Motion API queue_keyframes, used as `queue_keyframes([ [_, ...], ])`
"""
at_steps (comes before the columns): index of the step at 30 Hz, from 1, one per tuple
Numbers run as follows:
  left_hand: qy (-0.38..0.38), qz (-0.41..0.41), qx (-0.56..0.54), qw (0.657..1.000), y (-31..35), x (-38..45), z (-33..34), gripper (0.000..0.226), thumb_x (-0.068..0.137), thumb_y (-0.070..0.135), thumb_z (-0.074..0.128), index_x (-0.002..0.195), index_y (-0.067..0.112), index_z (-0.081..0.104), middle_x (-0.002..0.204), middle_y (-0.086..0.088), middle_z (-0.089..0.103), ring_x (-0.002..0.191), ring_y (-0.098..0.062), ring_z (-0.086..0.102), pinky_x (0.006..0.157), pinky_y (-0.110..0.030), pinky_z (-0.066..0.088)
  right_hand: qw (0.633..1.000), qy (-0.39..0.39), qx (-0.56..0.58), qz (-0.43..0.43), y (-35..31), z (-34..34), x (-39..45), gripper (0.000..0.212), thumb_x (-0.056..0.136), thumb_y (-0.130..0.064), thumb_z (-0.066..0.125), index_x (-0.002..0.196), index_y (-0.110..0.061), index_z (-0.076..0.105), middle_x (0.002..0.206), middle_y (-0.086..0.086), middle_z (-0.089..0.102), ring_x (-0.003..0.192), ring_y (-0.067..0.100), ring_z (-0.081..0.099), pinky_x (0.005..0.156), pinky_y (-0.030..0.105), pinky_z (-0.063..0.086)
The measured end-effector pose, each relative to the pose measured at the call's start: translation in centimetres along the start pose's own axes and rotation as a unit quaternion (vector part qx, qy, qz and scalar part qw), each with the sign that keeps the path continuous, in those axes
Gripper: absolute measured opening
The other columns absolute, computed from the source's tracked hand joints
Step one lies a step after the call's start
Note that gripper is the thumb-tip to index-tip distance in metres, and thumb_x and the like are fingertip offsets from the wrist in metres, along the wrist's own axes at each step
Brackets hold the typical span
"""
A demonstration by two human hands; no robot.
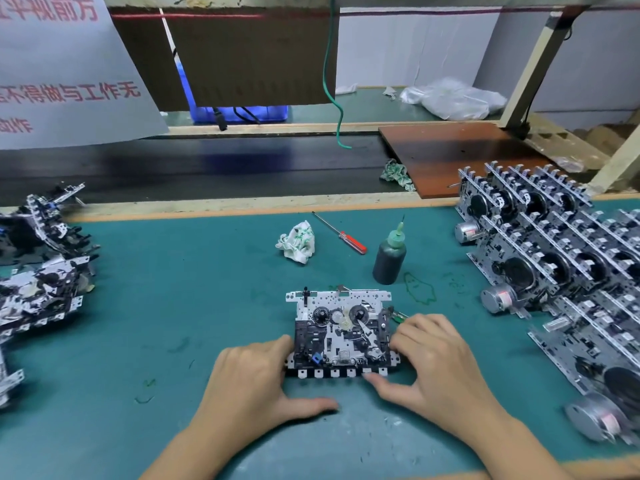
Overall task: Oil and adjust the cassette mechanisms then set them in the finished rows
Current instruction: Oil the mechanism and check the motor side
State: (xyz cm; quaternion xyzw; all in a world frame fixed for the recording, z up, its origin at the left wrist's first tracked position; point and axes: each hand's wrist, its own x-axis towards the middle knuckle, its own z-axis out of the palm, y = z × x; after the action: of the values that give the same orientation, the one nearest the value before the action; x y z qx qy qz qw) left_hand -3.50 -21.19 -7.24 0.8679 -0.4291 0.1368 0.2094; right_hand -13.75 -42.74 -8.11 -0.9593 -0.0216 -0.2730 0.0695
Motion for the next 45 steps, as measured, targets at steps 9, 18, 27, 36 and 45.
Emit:
queue_keyframes([
  [9,0.038,-0.056,0.007,0.998,0.5,0.3,0.6,0.062,0.056,0.081,0.047,0.05,0.021,0.029,0.032,0.0,0.039,0.028,-0.02,0.043,0.033,-0.021,0.026,0.999,-0.023,0.029,0.004,0.1,0.1,0.2,0.049,0.07,-0.061,0.062,0.059,-0.015,0.052,0.062,-0.005,0.049,0.064,0.019,0.049,0.07,0.027,0.036],
  [18,0.035,0.031,0.011,0.999,0.5,-0.3,0.7,0.068,0.056,0.084,0.049,0.045,0.016,0.043,0.035,0.005,0.036,0.029,-0.014,0.039,0.034,-0.016,0.024,0.999,0.01,-0.035,0.024,-0.2,0.2,0.1,0.057,0.069,-0.068,0.055,0.057,-0.013,0.054,0.059,-0.004,0.051,0.06,0.02,0.051,0.065,0.028,0.034],
  [27,0.038,0.028,0.009,0.999,0.1,-0.5,0.4,0.055,0.063,0.069,0.054,0.05,0.017,0.044,0.037,0.007,0.038,0.032,-0.014,0.04,0.031,-0.017,0.03,0.999,-0.023,-0.018,-0.027,0.8,-0.3,0.1,0.05,0.078,-0.06,0.053,0.061,-0.012,0.057,0.065,-0.002,0.056,0.064,0.021,0.056,0.068,0.029,0.038],
  [36,0.051,0.052,0.047,0.996,-0.7,-0.4,0.4,0.05,0.071,0.057,0.052,0.048,0.013,0.046,0.036,0.002,0.036,0.029,-0.018,0.038,0.031,-0.017,0.025,0.998,-0.036,0.037,-0.024,0.2,-0.6,-0.2,0.049,0.07,-0.059,0.063,0.06,-0.013,0.052,0.065,-0.004,0.051,0.063,0.018,0.048,0.068,0.025,0.037],
  [45,0.045,-0.063,0.015,0.997,0.8,0.0,0.8,0.061,0.058,0.072,0.053,0.041,0.015,0.042,0.03,0.0,0.035,0.026,-0.021,0.04,0.033,-0.018,0.028,0.999,-0.032,0.014,-0.017,0.1,-0.6,-0.3,0.05,0.07,-0.062,0.061,0.061,-0.013,0.056,0.065,-0.004,0.054,0.064,0.018,0.052,0.061,0.028,0.043],
])
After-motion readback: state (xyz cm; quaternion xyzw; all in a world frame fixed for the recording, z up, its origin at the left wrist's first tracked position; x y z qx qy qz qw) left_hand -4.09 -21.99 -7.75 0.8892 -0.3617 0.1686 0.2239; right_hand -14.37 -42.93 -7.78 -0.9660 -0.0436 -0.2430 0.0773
